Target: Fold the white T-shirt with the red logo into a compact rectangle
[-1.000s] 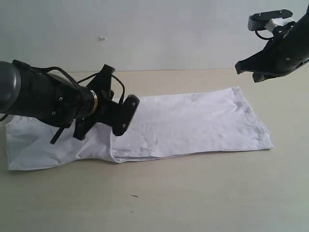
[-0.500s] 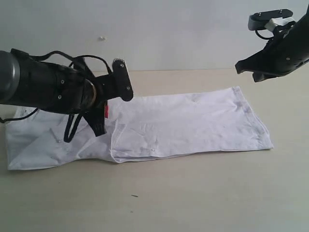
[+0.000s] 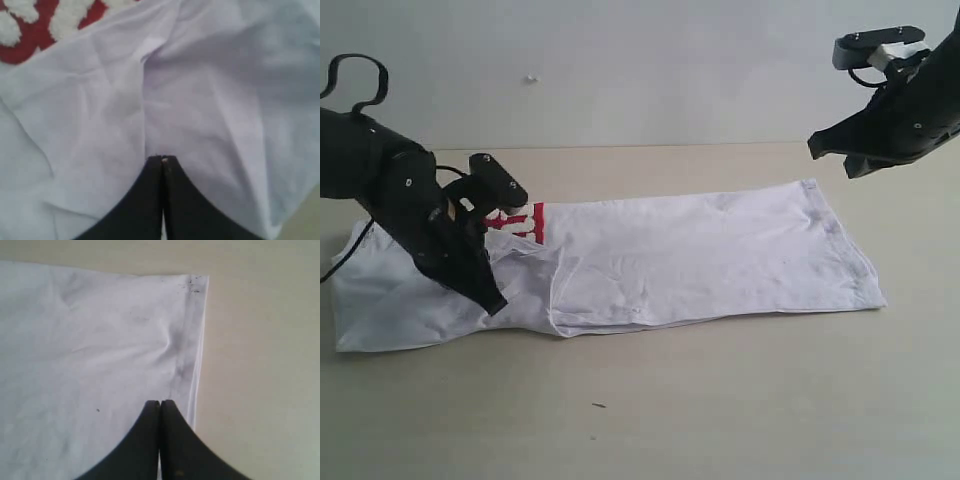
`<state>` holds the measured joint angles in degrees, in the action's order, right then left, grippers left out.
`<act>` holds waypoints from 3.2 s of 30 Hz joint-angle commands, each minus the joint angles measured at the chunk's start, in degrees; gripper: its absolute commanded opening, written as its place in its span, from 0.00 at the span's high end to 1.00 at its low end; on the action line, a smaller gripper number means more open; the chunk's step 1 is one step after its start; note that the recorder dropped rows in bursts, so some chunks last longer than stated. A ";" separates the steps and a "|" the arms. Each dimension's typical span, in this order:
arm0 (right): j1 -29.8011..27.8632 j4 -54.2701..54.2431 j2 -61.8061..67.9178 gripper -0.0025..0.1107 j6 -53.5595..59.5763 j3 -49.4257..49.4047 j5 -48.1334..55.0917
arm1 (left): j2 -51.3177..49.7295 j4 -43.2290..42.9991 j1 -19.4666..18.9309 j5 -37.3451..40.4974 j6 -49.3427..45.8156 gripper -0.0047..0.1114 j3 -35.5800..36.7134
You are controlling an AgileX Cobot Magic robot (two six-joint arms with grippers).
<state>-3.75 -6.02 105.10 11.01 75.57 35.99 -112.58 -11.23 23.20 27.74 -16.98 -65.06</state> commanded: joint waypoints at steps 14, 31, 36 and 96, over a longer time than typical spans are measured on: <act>-0.30 -0.04 -0.28 0.98 0.34 -0.28 -1.80 | -5.36 -16.78 -0.86 -10.23 8.42 0.96 -7.18; -0.30 -0.04 -0.28 0.98 0.34 -0.28 -1.95 | -5.22 -26.11 -0.64 -4.11 30.10 0.96 -13.55; -0.30 -0.04 -0.28 0.98 0.34 -0.28 -1.67 | -5.22 6.90 1.43 -3.65 1.95 0.96 -13.55; -0.30 -1.05 -0.28 0.98 0.44 -0.28 -0.82 | -11.86 48.22 -32.73 13.07 -6.91 0.34 -13.55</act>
<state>-3.75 -6.84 105.10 11.01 75.57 35.44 -123.16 31.86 -9.80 39.24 -20.65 -78.60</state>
